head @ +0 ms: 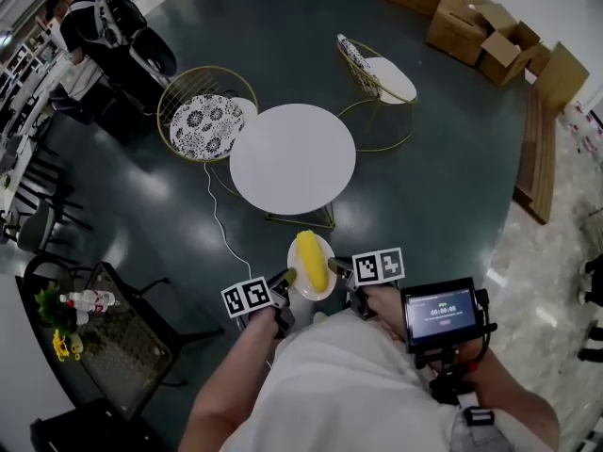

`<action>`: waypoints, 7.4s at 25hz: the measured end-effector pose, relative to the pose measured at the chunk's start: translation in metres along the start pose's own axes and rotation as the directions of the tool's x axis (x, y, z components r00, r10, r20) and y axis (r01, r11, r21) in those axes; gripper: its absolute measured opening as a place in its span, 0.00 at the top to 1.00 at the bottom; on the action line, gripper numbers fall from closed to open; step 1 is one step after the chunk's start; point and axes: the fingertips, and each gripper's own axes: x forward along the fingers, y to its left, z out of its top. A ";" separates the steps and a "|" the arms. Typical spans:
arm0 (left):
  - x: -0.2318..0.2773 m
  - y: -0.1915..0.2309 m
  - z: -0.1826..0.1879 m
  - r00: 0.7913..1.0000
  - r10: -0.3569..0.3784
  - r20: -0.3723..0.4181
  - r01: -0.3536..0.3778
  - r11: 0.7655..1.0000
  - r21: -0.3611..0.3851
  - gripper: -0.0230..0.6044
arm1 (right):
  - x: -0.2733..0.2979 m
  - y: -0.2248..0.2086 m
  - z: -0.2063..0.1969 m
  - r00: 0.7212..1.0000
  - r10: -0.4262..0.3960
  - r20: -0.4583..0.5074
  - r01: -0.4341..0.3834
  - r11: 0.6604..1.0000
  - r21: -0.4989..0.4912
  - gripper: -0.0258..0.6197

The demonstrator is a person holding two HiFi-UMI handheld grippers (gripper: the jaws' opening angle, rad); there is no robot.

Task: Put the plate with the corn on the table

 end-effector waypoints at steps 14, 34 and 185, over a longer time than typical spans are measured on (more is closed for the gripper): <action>0.099 -0.043 0.040 0.997 0.066 0.031 -0.065 0.997 -0.033 0.91 | -0.019 -0.072 0.094 0.997 0.068 -0.046 -0.069 0.998 -0.007 0.89; 0.124 -0.045 0.051 0.999 0.043 -0.007 -0.043 0.999 -0.023 0.91 | -0.018 -0.090 0.109 0.998 0.046 -0.039 -0.045 0.999 0.030 0.89; 0.241 0.114 0.328 0.817 0.445 0.368 -0.485 0.874 0.021 0.95 | 0.254 -0.195 0.409 0.990 0.021 -0.137 -0.074 0.914 -0.399 0.95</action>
